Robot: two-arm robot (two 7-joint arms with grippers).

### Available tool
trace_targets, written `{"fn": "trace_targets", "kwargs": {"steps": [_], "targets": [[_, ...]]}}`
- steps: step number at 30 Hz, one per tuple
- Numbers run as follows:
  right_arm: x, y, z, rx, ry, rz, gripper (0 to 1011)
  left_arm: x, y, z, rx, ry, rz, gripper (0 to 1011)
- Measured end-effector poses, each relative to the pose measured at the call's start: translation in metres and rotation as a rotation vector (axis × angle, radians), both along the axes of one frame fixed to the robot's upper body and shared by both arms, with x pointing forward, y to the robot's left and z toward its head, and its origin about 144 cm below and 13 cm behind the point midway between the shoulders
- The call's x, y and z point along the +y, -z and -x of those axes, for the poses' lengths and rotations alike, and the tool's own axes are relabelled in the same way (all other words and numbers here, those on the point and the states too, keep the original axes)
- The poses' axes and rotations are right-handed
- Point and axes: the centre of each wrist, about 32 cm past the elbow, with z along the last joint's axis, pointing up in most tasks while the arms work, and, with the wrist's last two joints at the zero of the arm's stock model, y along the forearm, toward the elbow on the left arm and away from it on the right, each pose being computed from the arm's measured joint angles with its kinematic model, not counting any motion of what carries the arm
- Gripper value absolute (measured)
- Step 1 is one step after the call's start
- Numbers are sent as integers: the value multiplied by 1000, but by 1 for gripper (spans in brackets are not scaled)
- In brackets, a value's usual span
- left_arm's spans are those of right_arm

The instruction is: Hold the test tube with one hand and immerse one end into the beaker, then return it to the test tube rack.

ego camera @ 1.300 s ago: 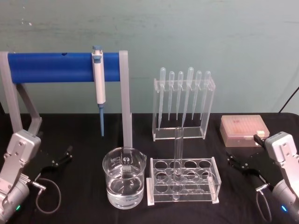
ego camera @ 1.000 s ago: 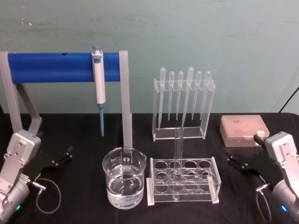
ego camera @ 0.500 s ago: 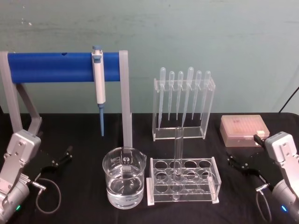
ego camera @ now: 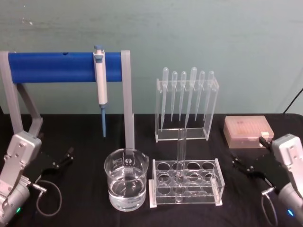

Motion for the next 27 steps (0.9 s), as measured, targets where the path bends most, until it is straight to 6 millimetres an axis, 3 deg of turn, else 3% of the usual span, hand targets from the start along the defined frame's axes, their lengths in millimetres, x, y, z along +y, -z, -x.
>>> {"fn": "trace_targets", "kwargs": {"steps": [11,17,27], "targets": [[-10,-13,31,30,-47,-13,1003,0,0,0,0,0,0,1000],[-6,-31,47,104,-187,-117,1003,0,0,0,0,0,0,1000],[21,-43,37,181,-319,-246,1003,0,0,0,0,0,0,1000]]}}
